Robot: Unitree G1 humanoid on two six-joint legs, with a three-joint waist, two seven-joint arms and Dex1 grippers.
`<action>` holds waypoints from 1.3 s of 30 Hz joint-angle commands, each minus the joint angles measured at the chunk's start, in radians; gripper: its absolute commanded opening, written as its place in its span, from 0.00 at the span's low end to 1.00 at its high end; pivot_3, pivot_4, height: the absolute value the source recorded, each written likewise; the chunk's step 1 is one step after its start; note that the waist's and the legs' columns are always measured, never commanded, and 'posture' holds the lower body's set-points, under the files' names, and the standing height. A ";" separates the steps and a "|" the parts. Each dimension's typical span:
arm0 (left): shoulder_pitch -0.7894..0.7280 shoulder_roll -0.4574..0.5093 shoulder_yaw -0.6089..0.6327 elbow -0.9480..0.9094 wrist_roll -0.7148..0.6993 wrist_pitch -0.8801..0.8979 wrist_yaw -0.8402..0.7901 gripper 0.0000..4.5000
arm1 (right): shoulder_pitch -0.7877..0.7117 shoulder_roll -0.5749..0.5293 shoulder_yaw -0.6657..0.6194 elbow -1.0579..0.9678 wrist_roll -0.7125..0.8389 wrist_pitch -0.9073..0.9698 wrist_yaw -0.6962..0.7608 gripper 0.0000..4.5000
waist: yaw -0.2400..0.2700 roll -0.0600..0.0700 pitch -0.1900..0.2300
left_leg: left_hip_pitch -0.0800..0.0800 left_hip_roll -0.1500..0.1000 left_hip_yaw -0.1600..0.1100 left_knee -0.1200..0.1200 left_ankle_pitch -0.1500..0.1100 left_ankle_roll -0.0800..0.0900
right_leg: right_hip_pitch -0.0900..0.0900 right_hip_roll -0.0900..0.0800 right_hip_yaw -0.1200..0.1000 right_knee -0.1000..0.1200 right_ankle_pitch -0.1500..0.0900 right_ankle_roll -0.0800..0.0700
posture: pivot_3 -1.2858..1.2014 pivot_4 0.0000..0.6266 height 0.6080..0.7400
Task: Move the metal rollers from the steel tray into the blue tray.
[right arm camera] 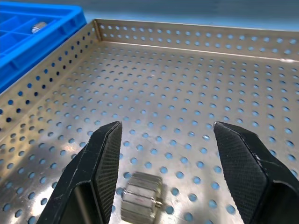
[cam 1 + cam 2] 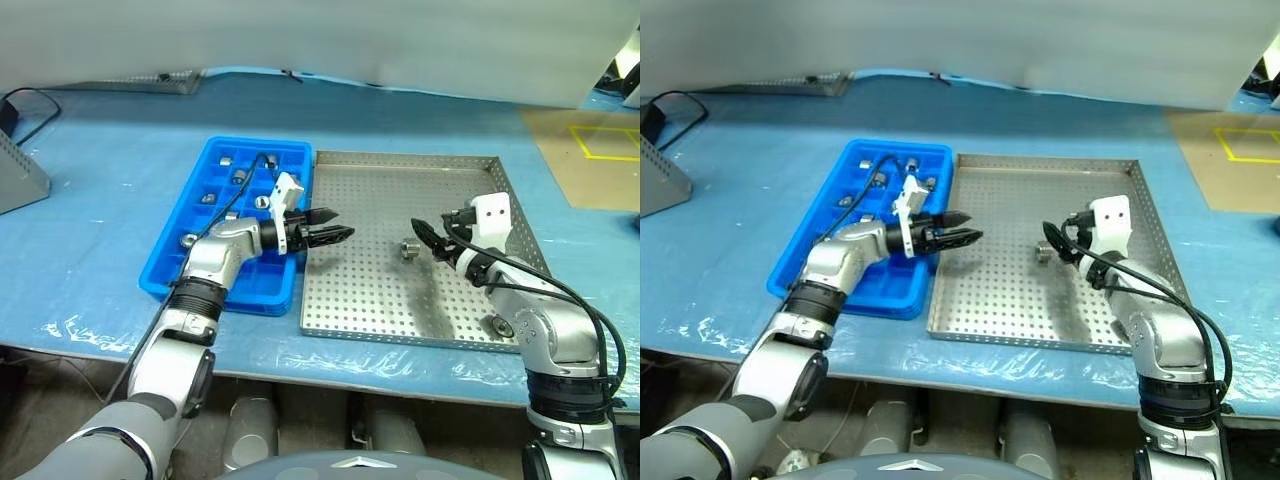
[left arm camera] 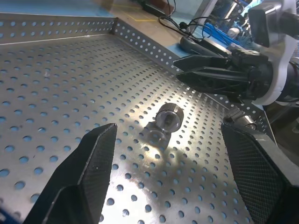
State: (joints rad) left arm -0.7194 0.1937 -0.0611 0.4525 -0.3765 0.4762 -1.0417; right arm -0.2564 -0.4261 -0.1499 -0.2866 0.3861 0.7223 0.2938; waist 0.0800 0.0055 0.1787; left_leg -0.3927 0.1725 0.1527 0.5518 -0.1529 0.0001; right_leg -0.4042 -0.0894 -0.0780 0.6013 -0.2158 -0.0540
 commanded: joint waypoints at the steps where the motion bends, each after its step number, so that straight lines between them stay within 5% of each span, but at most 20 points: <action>1: 0.001 0.003 0.023 -0.075 -0.029 0.015 0.017 0.83 | -0.016 0.008 0.020 0.007 -0.019 -0.044 0.017 0.72 | 0.006 0.000 0.000 | 0.000 0.000 0.000 0.000 0.000 0.000 | 0.000 0.000 0.000 0.000 0.000 0.000 | 0.52 0.24 1.00; 23: -0.010 0.027 0.023 0.029 -0.010 -0.076 -0.027 0.83 | 0.057 -0.012 0.119 0.069 -0.134 -0.078 0.066 0.72 | 0.017 0.000 0.000 | 0.002 0.000 0.000 -0.001 0.001 -0.001 | 0.000 0.000 0.000 0.000 0.000 0.000 | 0.52 0.24 1.00; 31: -0.011 0.020 0.022 0.050 0.000 -0.093 -0.036 0.84 | 0.063 -0.019 0.101 0.058 -0.129 -0.092 0.095 0.28 | 0.017 0.000 0.000 | 0.001 0.000 0.000 -0.001 0.000 -0.001 | 0.000 0.000 0.000 0.000 0.000 0.000 | 0.53 0.24 1.00; 39: -0.005 0.049 0.033 0.001 -0.009 -0.058 -0.026 0.84 | 0.050 -0.016 0.108 0.054 -0.134 -0.089 0.106 0.28 | 0.017 0.000 0.000 | 0.001 0.000 0.000 -0.001 0.000 -0.001 | 0.000 0.000 0.000 0.000 0.000 0.000 | 0.53 0.24 1.00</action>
State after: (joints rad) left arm -0.7085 0.2256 -0.0462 0.5019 -0.3718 0.4087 -1.0669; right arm -0.1921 -0.4418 -0.0275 -0.2040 0.2487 0.6500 0.3955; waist 0.0970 0.0053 0.1788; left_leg -0.3912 0.1727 0.1527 0.5504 -0.1524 -0.0011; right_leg -0.4040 -0.0894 -0.0776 0.6011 -0.2160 -0.0537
